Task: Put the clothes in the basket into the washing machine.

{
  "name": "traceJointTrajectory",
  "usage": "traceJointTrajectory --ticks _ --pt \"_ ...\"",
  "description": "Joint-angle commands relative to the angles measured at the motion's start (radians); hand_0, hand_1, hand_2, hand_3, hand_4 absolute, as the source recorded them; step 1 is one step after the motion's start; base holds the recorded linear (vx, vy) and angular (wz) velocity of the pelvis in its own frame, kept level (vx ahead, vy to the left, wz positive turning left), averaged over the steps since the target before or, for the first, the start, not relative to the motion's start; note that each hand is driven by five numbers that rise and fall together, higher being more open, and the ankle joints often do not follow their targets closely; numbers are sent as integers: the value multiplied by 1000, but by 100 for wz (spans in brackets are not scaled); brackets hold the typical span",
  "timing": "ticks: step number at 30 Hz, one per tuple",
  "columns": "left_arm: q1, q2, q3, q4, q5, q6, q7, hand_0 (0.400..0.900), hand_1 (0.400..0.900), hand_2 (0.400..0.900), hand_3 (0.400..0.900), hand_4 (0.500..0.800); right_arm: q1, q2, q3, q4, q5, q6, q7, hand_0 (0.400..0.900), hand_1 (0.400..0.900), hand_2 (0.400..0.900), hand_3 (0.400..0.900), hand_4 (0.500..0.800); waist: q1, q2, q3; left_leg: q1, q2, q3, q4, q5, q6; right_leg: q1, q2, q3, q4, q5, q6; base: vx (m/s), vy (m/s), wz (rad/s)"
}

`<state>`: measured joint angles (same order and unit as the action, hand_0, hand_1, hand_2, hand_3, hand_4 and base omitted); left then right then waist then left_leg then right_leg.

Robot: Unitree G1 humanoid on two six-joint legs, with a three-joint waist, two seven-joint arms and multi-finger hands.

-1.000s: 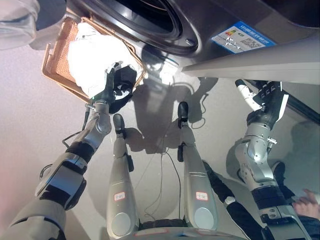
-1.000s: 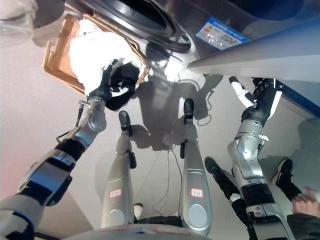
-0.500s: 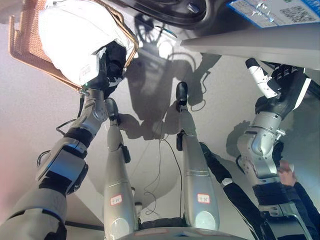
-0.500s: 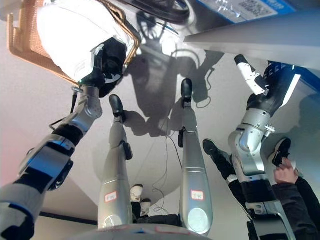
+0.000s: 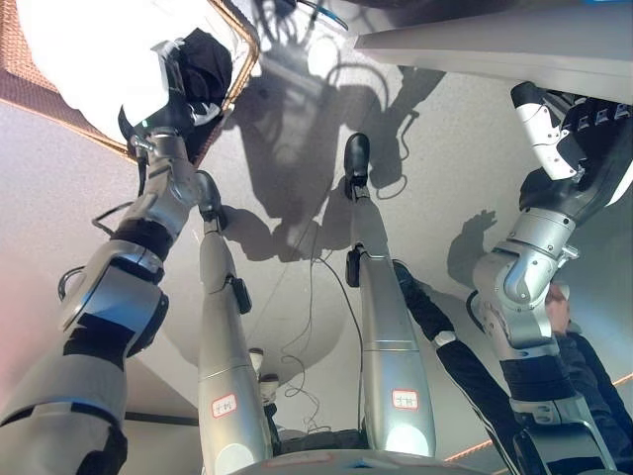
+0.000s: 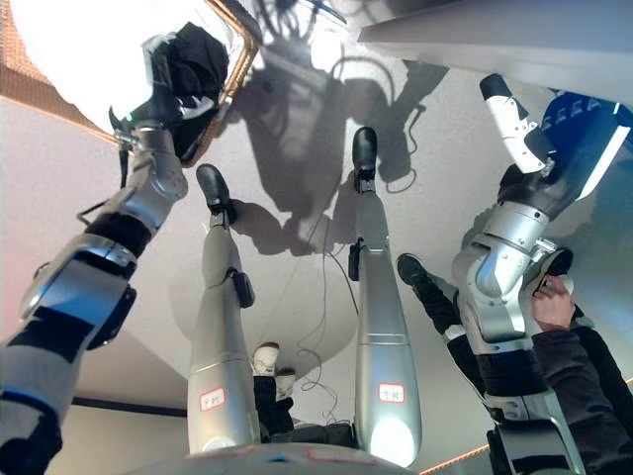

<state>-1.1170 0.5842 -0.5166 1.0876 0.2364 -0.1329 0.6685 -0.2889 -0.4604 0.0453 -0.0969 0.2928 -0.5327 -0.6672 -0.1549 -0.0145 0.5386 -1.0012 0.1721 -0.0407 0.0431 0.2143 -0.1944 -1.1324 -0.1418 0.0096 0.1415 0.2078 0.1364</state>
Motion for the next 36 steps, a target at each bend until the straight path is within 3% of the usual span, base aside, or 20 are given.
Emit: traceJointTrajectory --ticks 1,12,19,26,36 --pt "2 6 -18 23 24 -9 -1 400 400 400 400 500 -58 -55 -53 -147 -77 -74 26 900 900 900 900 800 6 -31 -37 -45 -17 -47 60 -67 69 -11 -21 -17 41 -23 48 0 0 0" --pt "46 -16 10 -4 -7 -35 -8 400 400 400 400 500 -55 -56 -42 -101 -72 -69 42 900 900 900 900 800 11 -22 -60 -18 -26 -31 63 -74 70 15 -19 -21 42 -23 43 0 0 0" --pt "172 -57 80 -110 -113 -94 -43 400 400 400 400 500 -38 -50 -1 38 -31 -35 80 900 900 900 900 800 28 -9 -76 92 -42 -19 69 -86 74 120 -26 -23 50 -29 33 25 12 2" --pt "262 -106 120 -180 -163 -119 -70 400 400 400 400 500 -42 -43 30 145 10 -2 131 900 900 900 900 800 51 -4 -78 233 -45 -5 30 -82 73 261 -31 -30 7 -26 31 28 5 -6" --pt "340 -106 162 -298 -268 -161 -113 400 400 400 400 500 7 -38 18 218 54 30 188 900 900 900 900 800 72 5 -106 375 -48 5 -1 -85 72 406 -37 -33 -27 -32 31 33 -3 -1"
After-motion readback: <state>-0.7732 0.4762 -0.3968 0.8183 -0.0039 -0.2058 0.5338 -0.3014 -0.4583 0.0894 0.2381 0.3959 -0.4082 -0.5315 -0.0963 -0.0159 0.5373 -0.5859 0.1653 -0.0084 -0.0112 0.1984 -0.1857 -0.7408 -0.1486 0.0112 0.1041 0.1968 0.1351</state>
